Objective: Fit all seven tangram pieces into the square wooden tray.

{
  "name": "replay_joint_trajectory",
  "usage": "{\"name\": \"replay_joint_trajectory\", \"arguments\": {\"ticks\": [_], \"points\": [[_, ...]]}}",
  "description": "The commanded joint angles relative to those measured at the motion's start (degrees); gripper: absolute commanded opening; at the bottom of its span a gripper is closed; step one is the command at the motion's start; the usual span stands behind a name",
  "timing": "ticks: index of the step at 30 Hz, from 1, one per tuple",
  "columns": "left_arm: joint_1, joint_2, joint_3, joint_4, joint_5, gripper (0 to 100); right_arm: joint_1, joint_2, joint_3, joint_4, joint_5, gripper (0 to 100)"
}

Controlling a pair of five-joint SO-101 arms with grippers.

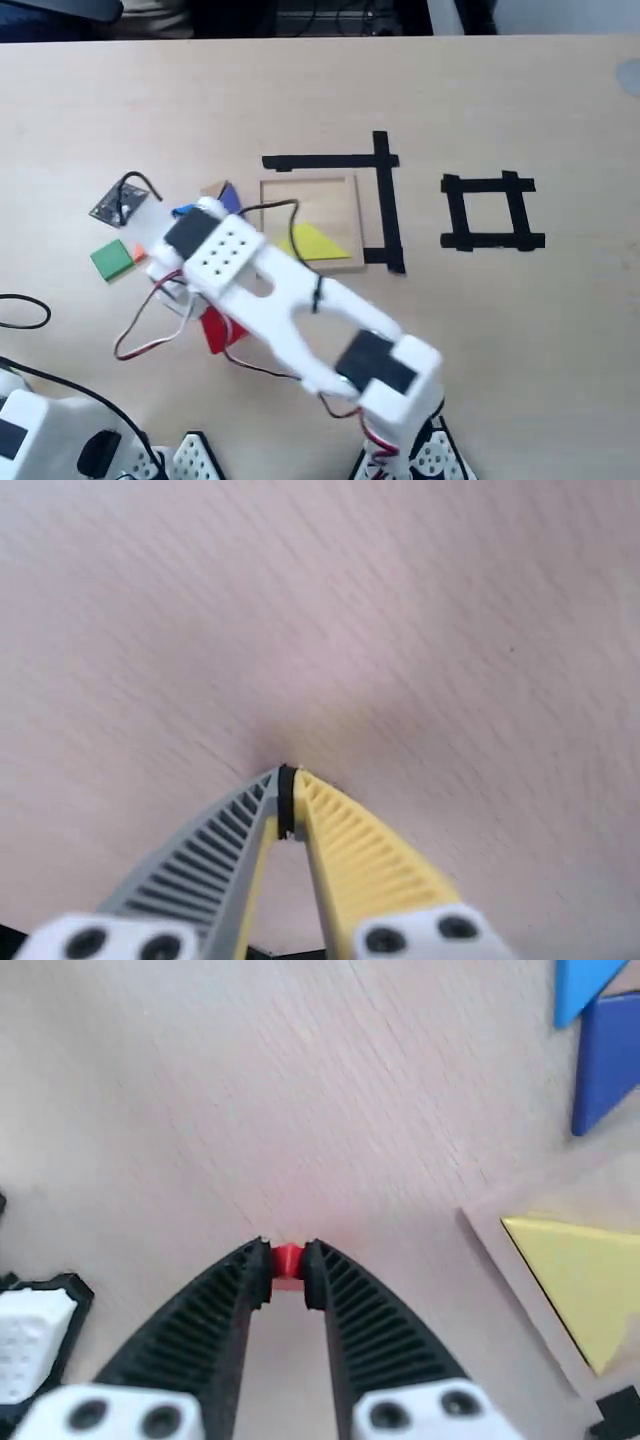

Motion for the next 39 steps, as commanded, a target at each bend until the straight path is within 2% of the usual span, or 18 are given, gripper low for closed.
{"name": "replay_joint_trajectory", "arguments": {"ticks": [1, 9, 13, 16, 18, 22, 24, 26, 28, 31, 39], "points": [[-1.63, 0.53, 2.51, -1.32, -0.44, 3, 3.69, -10.07, 3.12, 0.53, 1.41, 1.1], [-1.8, 0.53, 2.51, -1.23, -0.44, 3, 13.19, -24.22, 6.81, -0.09, 7.38, 1.1], [-1.71, 0.53, 2.51, -1.23, -0.44, 3, 20.75, -26.07, 5.93, -0.7, 9.05, 1.1], [-1.71, 0.53, 2.51, -1.23, -0.44, 3, 22.42, -24.66, 7.16, -0.7, 9.05, 1.1], [-1.63, 0.53, 2.51, -1.23, -0.44, 3, 21.19, -22.9, 8.48, -2.46, 9.05, 1.1], [-1.8, 0.53, 2.51, -1.23, -0.44, 3, 13.89, -18.51, 10.68, -9.05, 8.53, 1.1], [-2.15, 0.53, 2.51, -1.23, -0.53, 3, 10.99, -15.87, 11.47, -12.4, 4.75, 1.8], [-2.24, 0.53, 2.51, -1.23, -0.53, 3, 9.58, -12.53, 12.26, -15.12, -2.9, 7.5], [-2.24, 0.53, 2.51, -1.32, -0.53, 3, 8.35, -8.4, 12.53, -16.79, -8.62, 18.5], [-1.8, 0.53, 2.51, -1.32, -0.53, 3, 5.71, -2.42, 11.38, -18.37, -12.48, 27.6], [-1.98, 0.53, 2.51, -1.32, -0.53, 3, -0.53, 9.54, 1.98, -20.57, -17.32, 27.9]]}}
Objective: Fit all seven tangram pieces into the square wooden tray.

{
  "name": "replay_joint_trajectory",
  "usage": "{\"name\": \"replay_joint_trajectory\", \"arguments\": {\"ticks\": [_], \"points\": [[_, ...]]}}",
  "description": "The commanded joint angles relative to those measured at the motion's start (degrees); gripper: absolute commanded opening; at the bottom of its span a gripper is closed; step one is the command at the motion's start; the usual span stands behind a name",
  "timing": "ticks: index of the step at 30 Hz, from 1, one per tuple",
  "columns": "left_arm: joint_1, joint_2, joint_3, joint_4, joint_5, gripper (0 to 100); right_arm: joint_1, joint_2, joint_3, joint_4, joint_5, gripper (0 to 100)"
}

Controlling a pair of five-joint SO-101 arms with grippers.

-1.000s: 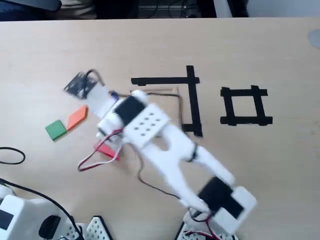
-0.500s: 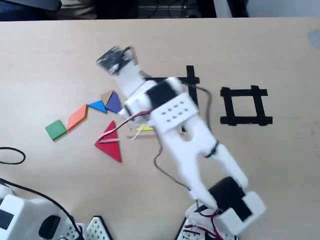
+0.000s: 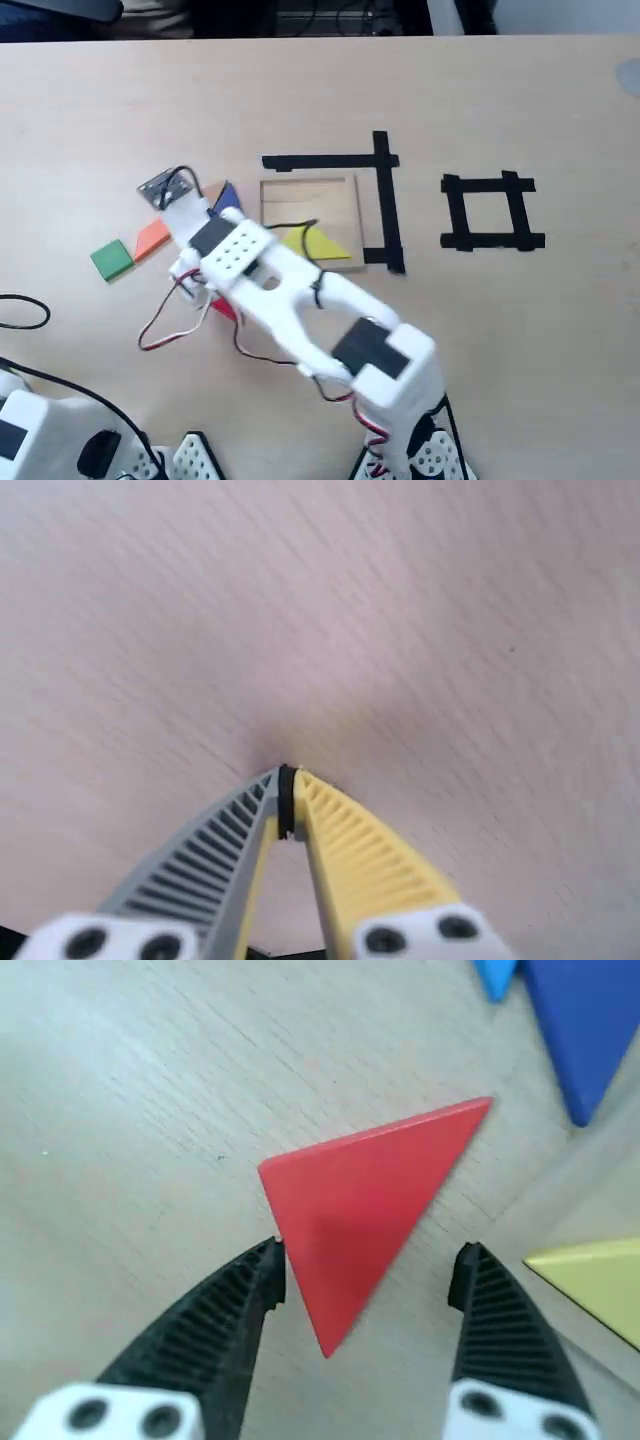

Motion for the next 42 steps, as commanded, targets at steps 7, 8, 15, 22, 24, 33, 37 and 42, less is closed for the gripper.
{"name": "replay_joint_trajectory", "arguments": {"ticks": [7, 8, 15, 22, 24, 33, 37, 42], "points": [[-1.45, 0.53, 2.51, -1.32, -0.53, 3, -1.85, 9.36, -17.45, 3.87, -7.82, 27.9], [-1.36, 0.53, 2.51, -1.32, -0.53, 3, -1.85, 10.59, -19.03, 5.45, -8.18, 27.9], [-1.36, 0.53, 2.51, -1.41, -0.53, 3, -1.85, 17.54, -32.66, 18.64, -16.97, 27.9], [-1.36, 0.53, 2.51, -1.41, -0.53, 3, -1.76, 21.93, -38.55, 21.63, -18.9, 27.9], [-1.36, 0.53, 2.51, -1.41, -0.53, 3, -1.67, 23.78, -39.16, 21.01, -19.08, 27.9], [-1.36, 0.53, 2.51, -1.41, -0.53, 3, -0.62, 28.88, -45.49, 22.95, -19.34, 27.9], [-1.36, 0.53, 2.51, -1.41, -0.53, 3, -0.53, 31.16, -45.93, 22.51, -19.43, 27.9], [-1.36, 0.53, 2.51, -1.41, -0.53, 3, 0.44, 33.54, -48.31, 24.97, -20.92, 27.9]]}}
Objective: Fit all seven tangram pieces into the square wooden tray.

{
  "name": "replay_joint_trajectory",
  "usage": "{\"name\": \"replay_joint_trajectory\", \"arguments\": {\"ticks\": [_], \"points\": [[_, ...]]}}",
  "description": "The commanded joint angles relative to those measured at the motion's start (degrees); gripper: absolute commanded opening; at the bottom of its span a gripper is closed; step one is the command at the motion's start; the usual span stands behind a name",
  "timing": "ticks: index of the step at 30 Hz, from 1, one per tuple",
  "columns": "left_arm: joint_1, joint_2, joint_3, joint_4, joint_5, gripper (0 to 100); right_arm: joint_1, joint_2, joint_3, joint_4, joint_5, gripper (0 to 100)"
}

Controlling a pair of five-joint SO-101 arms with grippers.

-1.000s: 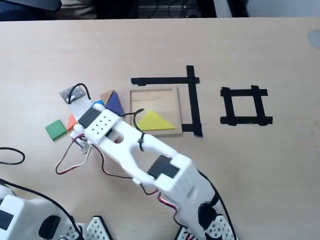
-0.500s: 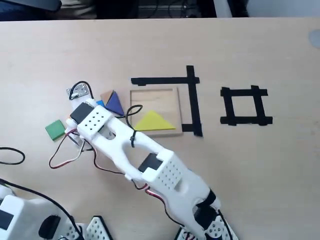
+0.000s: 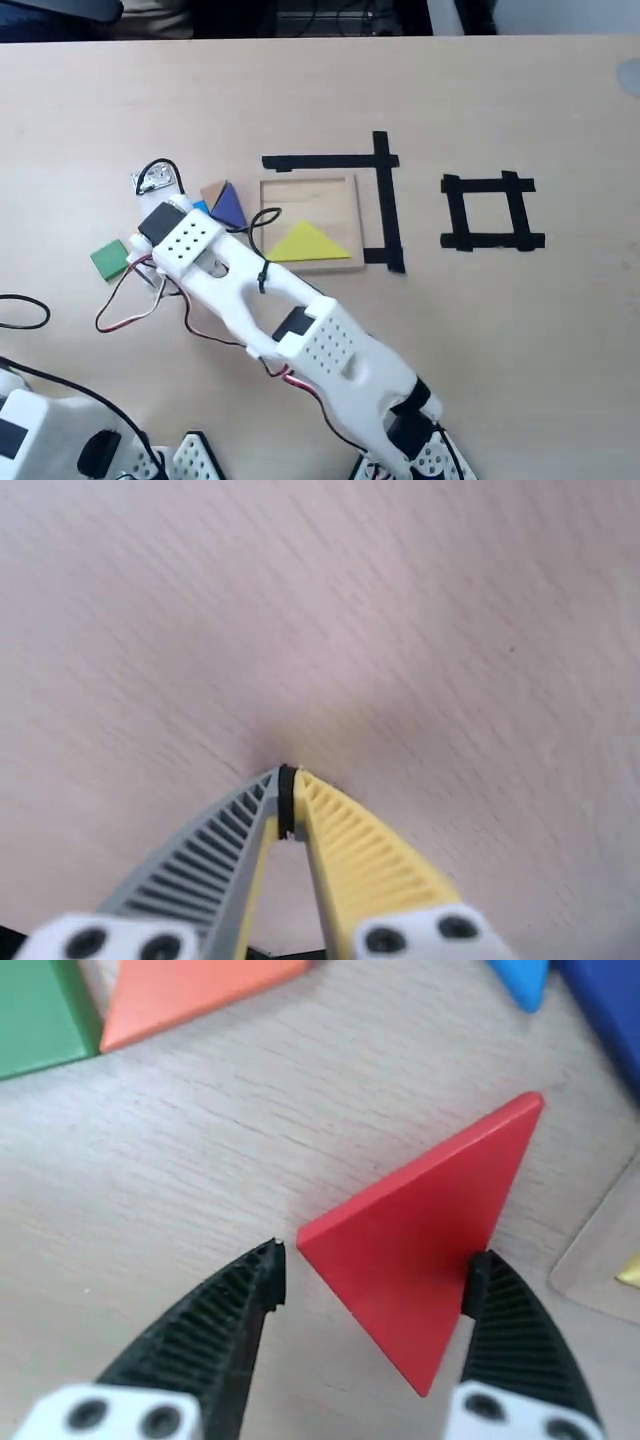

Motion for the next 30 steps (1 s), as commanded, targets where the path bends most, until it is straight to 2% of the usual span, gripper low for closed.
{"name": "replay_joint_trajectory", "arguments": {"ticks": [1, 6, 11, 18, 30], "points": [[-1.36, 0.62, 2.51, -1.41, -0.53, 3, 2.29, 1.54, -2.86, 2.9, -2.55, 27.9], [-1.45, 0.62, 2.51, -1.41, -0.53, 3, 3.16, 5.49, -8.13, 8.09, -2.11, 27.9], [-1.45, 0.62, 2.51, -1.41, -0.53, 3, 1.85, 10.51, -16.75, 11.78, 5.98, 26.2], [-1.36, 0.62, 2.51, -1.41, -0.53, 3, 1.93, 14.99, -27.21, 13.63, 11.52, 0.7], [-1.36, 0.62, 2.51, -1.41, -0.53, 3, 2.02, 14.81, -31.08, 14.42, 12.31, 1.1]]}}
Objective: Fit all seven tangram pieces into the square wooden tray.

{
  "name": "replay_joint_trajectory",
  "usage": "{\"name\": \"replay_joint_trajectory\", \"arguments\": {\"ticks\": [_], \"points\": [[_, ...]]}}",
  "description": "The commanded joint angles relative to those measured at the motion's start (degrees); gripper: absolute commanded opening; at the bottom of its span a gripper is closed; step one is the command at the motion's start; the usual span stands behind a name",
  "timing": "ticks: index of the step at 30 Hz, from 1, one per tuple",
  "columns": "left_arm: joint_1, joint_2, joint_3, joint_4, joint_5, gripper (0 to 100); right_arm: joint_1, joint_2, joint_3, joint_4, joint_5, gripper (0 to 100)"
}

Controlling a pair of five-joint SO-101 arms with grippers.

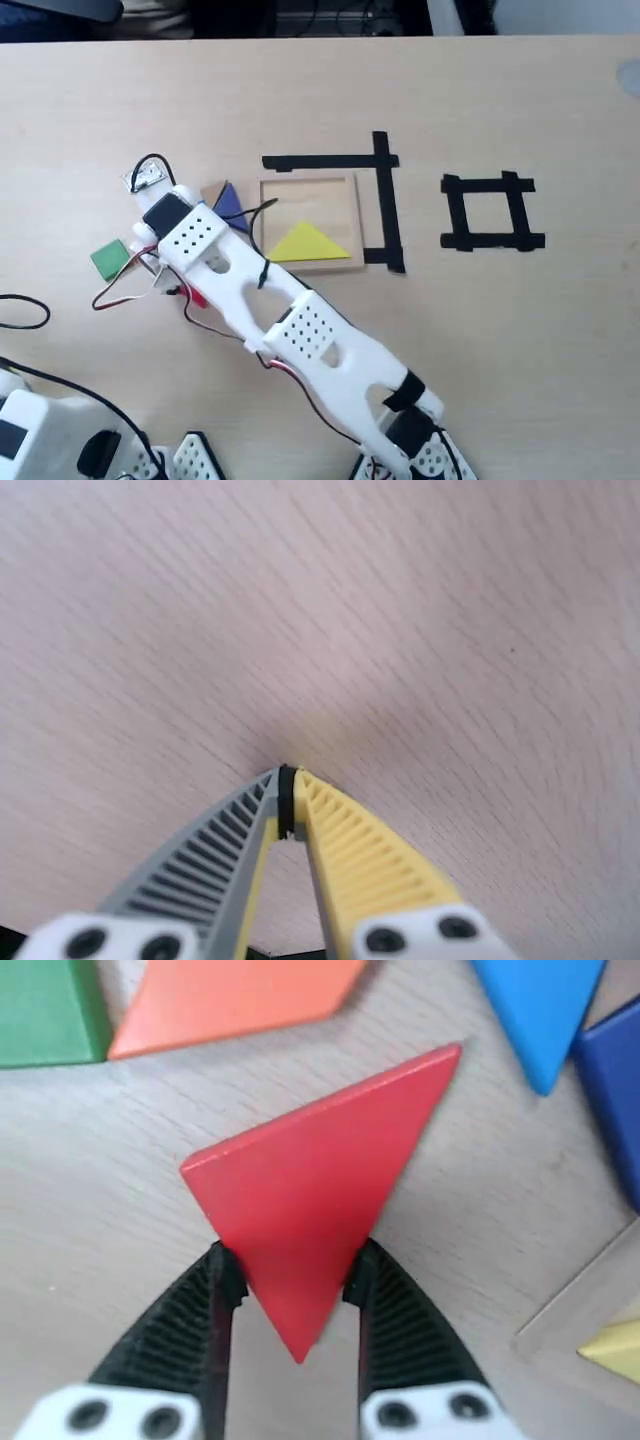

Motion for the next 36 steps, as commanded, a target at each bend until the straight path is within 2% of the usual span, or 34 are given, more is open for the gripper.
{"name": "replay_joint_trajectory", "arguments": {"ticks": [1, 9, 18, 25, 30, 36], "points": [[-1.36, 0.62, 2.51, -1.41, -0.53, 3, 0.62, -0.92, -2.86, 1.76, 0.62, 1.1], [-1.36, 0.62, 2.51, -1.41, -0.53, 3, 0.88, -8.57, -2.77, 1.76, 4.22, 1.1], [-1.27, 0.62, 2.51, -1.41, -0.53, 3, 6.15, -22.2, -2.33, 2.02, 6.77, 1.1], [-1.27, 0.62, 2.51, -1.41, -0.53, 3, 10.02, -33.19, 9.89, 1.85, 9.23, 1.1], [-1.27, 0.62, 2.42, -1.41, -0.53, 3, 5.27, -31.52, 24.04, -3.43, 9.58, 1.5], [-0.13, 0.53, 1.89, -1.41, -0.53, 3, 3.69, -29.93, 28.09, -8.97, 9.49, 1.5]]}}
